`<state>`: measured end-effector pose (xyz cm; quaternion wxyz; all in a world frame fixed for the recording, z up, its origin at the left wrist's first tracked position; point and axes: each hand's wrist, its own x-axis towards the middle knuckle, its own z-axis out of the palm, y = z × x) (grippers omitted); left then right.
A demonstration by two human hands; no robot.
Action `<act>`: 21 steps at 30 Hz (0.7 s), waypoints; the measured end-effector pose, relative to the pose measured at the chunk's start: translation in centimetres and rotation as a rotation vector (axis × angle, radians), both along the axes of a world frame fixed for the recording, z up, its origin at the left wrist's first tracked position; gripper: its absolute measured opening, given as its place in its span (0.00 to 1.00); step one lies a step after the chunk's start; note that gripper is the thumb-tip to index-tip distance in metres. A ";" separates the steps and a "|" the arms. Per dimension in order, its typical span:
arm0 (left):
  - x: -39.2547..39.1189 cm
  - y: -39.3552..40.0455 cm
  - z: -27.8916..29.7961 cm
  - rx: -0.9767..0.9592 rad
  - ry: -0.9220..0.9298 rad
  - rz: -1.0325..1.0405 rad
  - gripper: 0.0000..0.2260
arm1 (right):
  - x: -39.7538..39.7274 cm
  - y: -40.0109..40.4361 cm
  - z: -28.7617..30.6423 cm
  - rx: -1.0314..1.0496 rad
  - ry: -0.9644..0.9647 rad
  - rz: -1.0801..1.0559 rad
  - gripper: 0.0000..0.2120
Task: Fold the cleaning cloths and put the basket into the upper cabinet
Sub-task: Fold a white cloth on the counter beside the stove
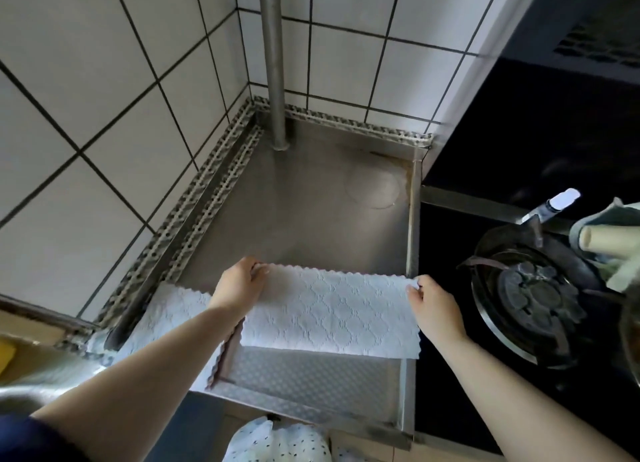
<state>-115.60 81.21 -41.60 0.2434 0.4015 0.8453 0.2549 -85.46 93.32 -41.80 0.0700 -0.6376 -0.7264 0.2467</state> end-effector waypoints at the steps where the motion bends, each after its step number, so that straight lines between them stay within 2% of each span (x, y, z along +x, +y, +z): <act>1: -0.1 0.2 -0.1 -0.015 0.000 0.003 0.08 | -0.1 0.3 -0.1 -0.015 -0.006 -0.002 0.07; 5: -0.4 1.0 -0.9 -0.066 0.007 -0.008 0.09 | -0.4 1.0 -0.7 -0.037 -0.054 0.002 0.07; 11: -0.7 1.6 -1.7 -0.070 -0.036 0.007 0.09 | -0.5 1.2 -1.3 -0.034 0.009 -0.051 0.07; 14: -0.2 1.2 -1.4 0.018 0.034 0.040 0.12 | -0.8 0.5 -0.9 0.146 0.122 -0.056 0.10; 17: 2.2 -0.1 -1.3 0.179 0.287 -0.113 0.18 | -3.1 -2.0 -1.0 0.347 0.169 0.172 0.13; 19: 5.1 -0.8 -2.0 0.229 0.341 -0.291 0.21 | -5.4 -4.3 -2.0 0.402 0.104 0.348 0.17; 21: 8.0 -1.2 -3.1 0.178 0.360 -0.460 0.24 | -7.6 -6.3 -3.0 0.348 -0.017 0.482 0.19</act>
